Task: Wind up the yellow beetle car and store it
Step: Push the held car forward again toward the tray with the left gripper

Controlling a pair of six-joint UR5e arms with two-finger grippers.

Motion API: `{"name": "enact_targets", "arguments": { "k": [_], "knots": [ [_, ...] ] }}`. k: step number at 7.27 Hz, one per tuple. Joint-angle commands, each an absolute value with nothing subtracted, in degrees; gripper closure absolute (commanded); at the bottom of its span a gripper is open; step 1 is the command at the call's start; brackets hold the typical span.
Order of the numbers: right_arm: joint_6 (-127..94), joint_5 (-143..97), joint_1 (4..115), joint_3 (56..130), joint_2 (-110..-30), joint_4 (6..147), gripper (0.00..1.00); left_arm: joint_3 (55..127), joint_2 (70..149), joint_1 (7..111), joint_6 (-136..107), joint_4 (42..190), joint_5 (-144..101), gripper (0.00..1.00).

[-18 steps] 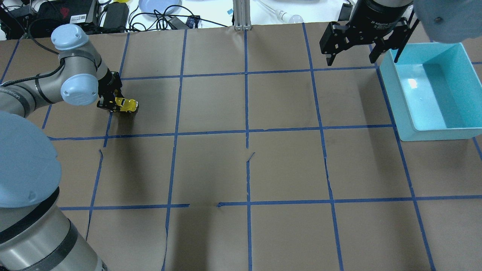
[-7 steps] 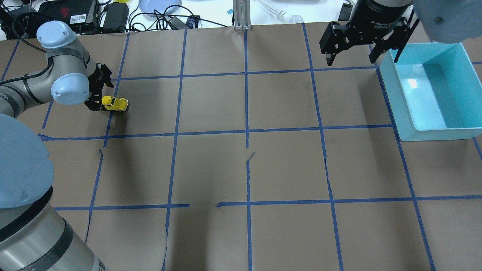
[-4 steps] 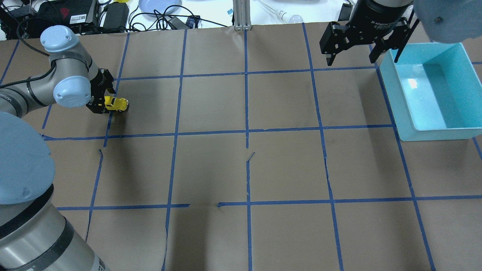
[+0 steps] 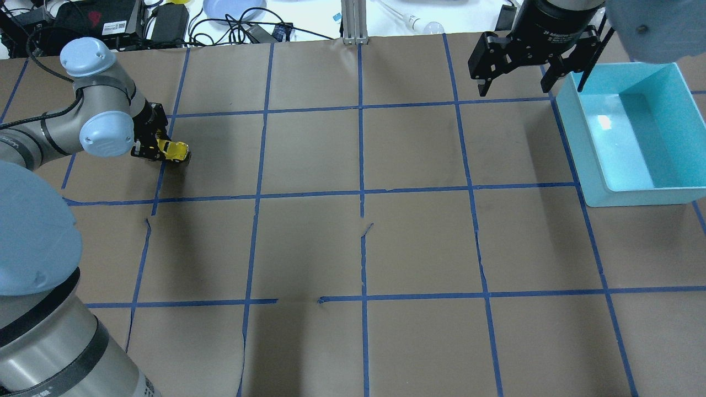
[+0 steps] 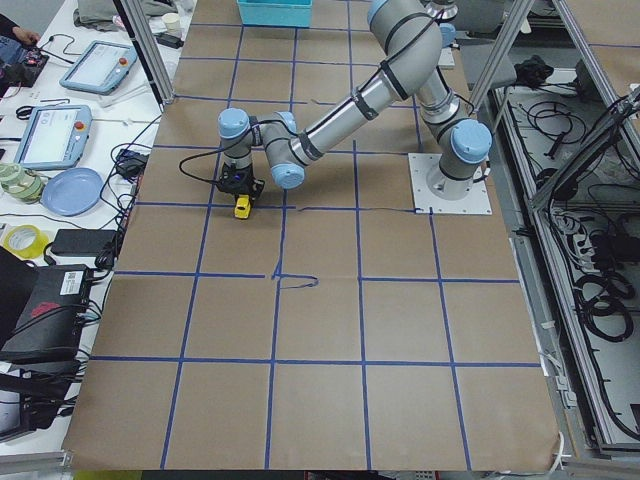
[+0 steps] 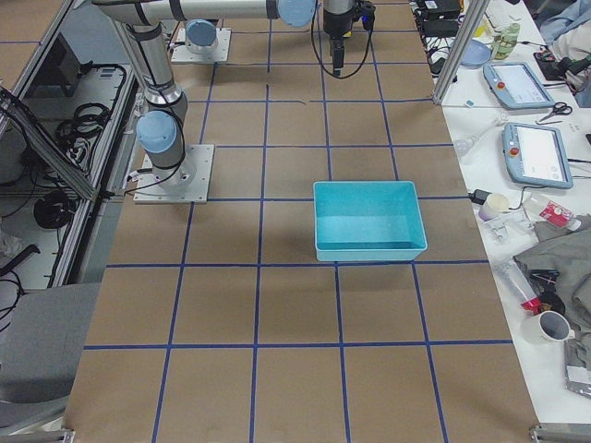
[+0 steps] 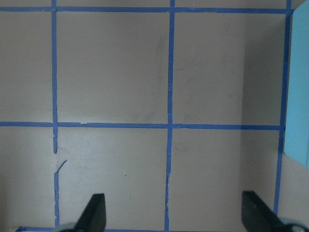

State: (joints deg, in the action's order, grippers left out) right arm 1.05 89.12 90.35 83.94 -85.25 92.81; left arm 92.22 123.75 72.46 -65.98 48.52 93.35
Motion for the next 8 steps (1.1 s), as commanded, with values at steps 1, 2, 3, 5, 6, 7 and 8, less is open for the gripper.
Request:
{"name": "enact_targets", "arguments": {
  "k": [1, 2, 3, 5, 6, 7, 8],
  "knots": [
    [1.05, 89.12, 90.35, 83.94, -85.25, 92.81, 0.0, 92.2, 122.53, 74.95, -70.19, 49.04, 89.85, 1.0],
    [1.05, 89.12, 90.35, 83.94, -85.25, 92.81, 0.0, 92.2, 122.26, 79.15, -74.57, 49.04, 88.08, 1.0],
    [1.05, 89.12, 90.35, 83.94, -85.25, 92.81, 0.0, 92.28, 123.04, 82.84, -80.27, 49.04, 87.28, 1.0],
    [1.05, 89.12, 90.35, 83.94, -85.25, 92.81, 0.0, 92.2, 123.57, 87.34, -86.29, 48.52, 83.79, 1.0],
    [1.05, 89.12, 90.35, 83.94, -85.25, 92.81, 0.0, 92.2, 123.57, 88.06, -88.66, 48.52, 83.24, 1.0],
    [1.05, 89.12, 90.26, 83.94, -85.17, 92.81, 0.0, 92.2, 123.57, 88.76, -89.99, 48.78, 83.23, 1.0],
    [1.05, 89.12, 90.35, 83.94, -85.25, 92.81, 0.0, 92.2, 123.57, 89.2, -91.39, 48.95, 83.49, 1.0]
  ]
}}
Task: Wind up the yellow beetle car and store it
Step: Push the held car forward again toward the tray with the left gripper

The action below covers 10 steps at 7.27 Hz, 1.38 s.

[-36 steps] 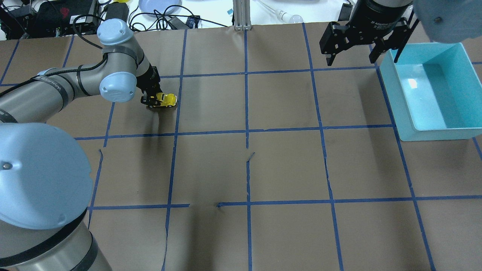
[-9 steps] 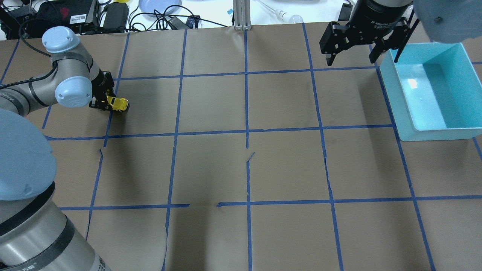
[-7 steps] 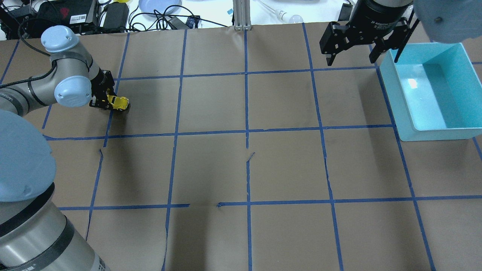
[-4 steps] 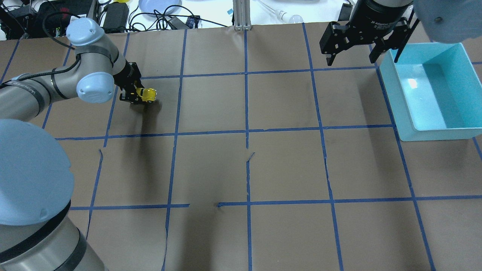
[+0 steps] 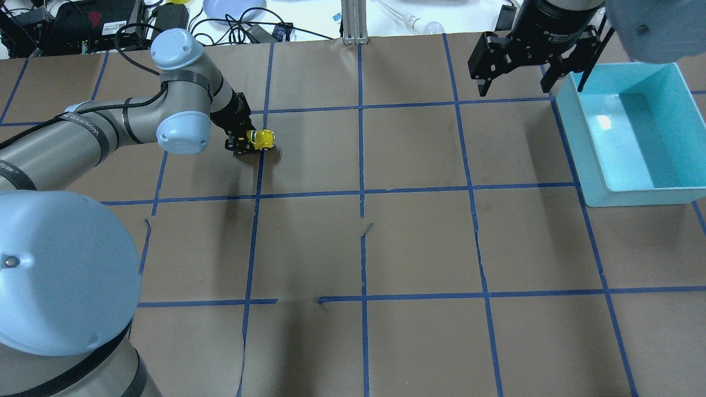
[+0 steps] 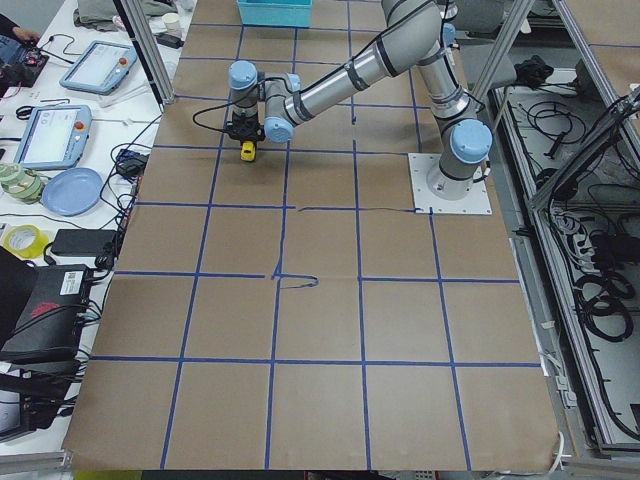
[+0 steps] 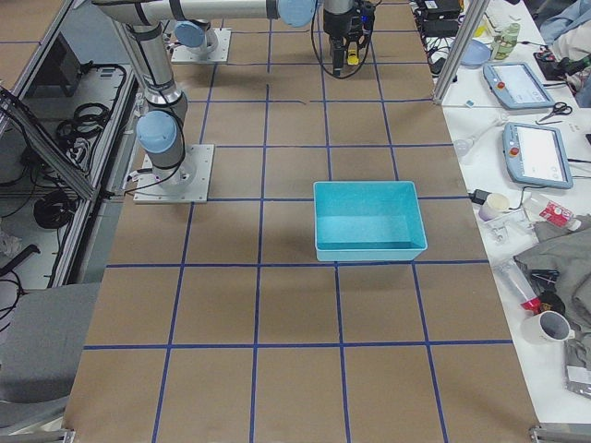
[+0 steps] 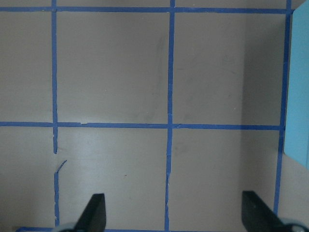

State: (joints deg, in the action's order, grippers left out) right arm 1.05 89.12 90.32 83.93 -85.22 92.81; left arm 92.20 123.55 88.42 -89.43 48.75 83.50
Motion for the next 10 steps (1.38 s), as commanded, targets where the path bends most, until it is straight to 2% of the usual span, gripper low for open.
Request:
{"name": "enact_targets", "arguments": {
  "k": [1, 10],
  "knots": [
    [1.05, 89.12, 90.35, 83.94, -85.25, 92.81, 0.0, 92.28, 123.57, 89.3, -91.41, 49.22, 83.76, 1.0],
    [1.05, 89.12, 90.26, 83.94, -85.25, 92.81, 0.0, 91.14, 124.54, 87.1, -84.2, 49.13, 91.14, 1.0]
  ]
}}
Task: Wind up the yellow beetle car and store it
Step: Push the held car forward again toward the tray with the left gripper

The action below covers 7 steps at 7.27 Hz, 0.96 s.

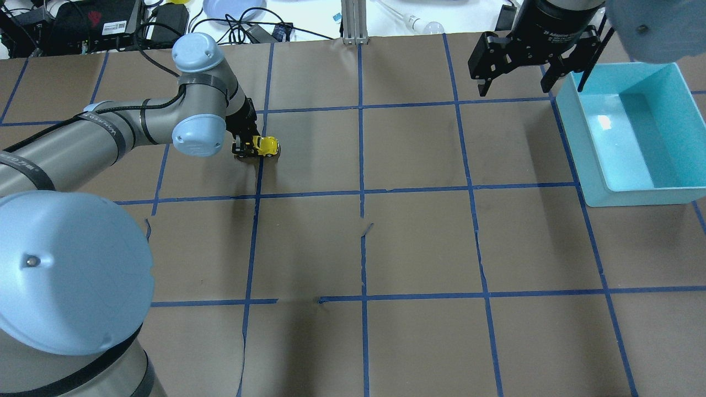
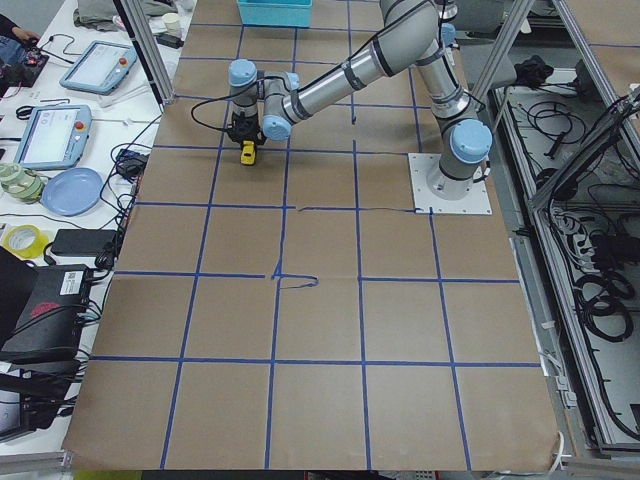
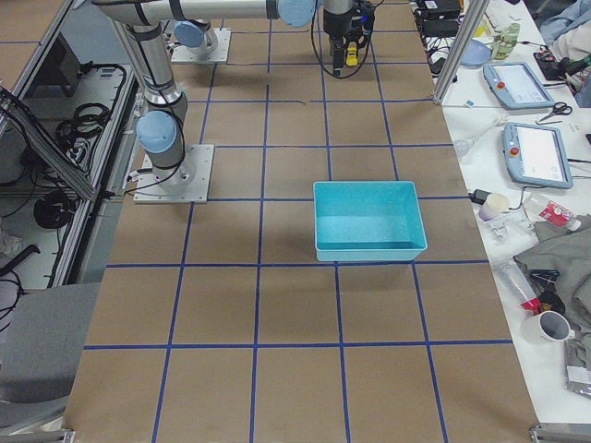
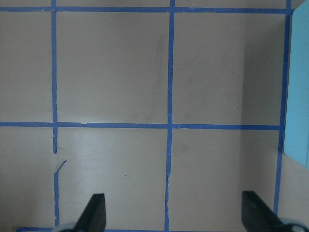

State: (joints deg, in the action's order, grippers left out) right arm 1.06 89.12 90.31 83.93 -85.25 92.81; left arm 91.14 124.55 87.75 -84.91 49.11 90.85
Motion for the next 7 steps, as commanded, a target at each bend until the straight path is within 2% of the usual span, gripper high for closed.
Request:
{"name": "enact_targets", "arguments": {
  "k": [1, 7],
  "knots": [
    [1.05, 89.12, 90.26, 83.94, -85.25, 92.81, 0.0, 91.66, 124.54, 87.01, -82.29, 49.13, 91.49, 1.0],
    [1.05, 89.12, 90.26, 83.94, -85.25, 92.81, 0.0, 92.2, 124.63, 82.45, -77.01, 49.13, 91.58, 1.0]
  ]
}}
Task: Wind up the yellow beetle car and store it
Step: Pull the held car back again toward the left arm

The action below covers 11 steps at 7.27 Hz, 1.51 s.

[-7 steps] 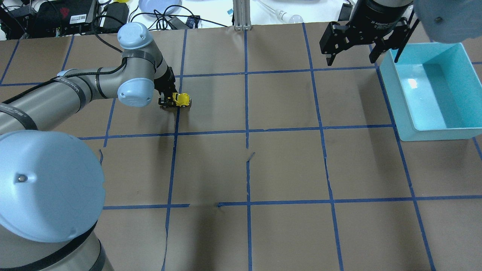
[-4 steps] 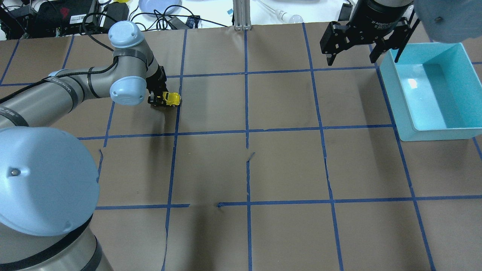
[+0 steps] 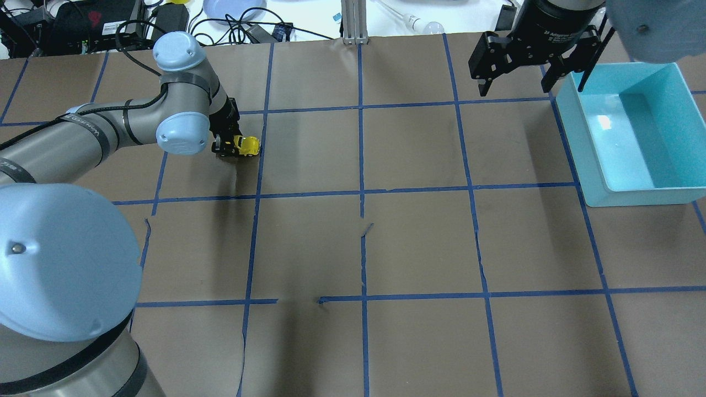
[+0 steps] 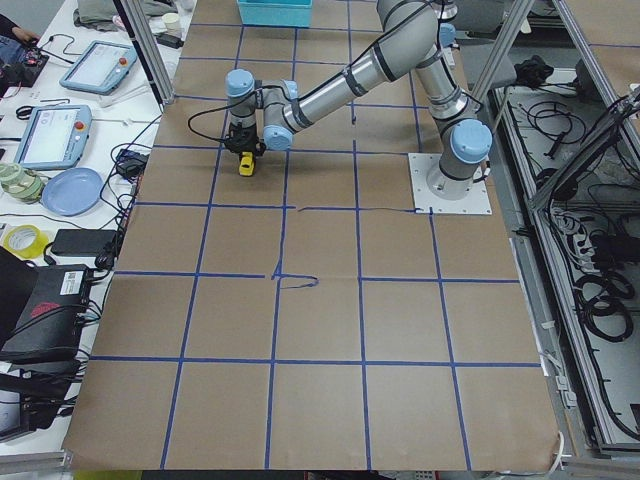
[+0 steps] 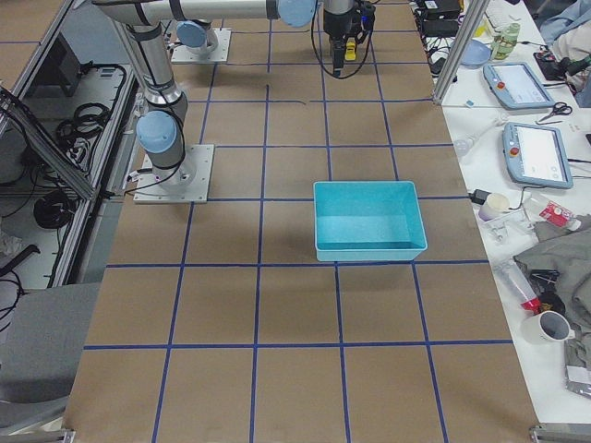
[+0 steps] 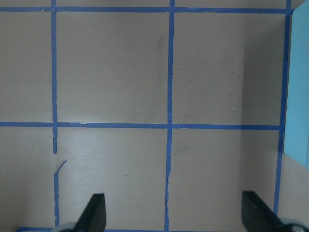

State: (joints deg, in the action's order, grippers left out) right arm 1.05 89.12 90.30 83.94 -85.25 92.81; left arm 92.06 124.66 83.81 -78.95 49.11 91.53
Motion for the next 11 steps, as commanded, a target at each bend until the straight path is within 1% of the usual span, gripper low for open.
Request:
{"name": "enact_targets", "arguments": {
  "k": [1, 11],
  "knots": [
    [1.05, 89.12, 90.26, 83.94, -85.25, 92.81, 0.0, 92.2, 124.72, 82.01, -76.3, 49.13, 92.02, 1.0],
    [1.05, 89.12, 90.35, 83.94, -85.25, 92.81, 0.0, 91.76, 125.94, 74.72, -73.65, 48.52, 95.01, 1.0]
  ]
}}
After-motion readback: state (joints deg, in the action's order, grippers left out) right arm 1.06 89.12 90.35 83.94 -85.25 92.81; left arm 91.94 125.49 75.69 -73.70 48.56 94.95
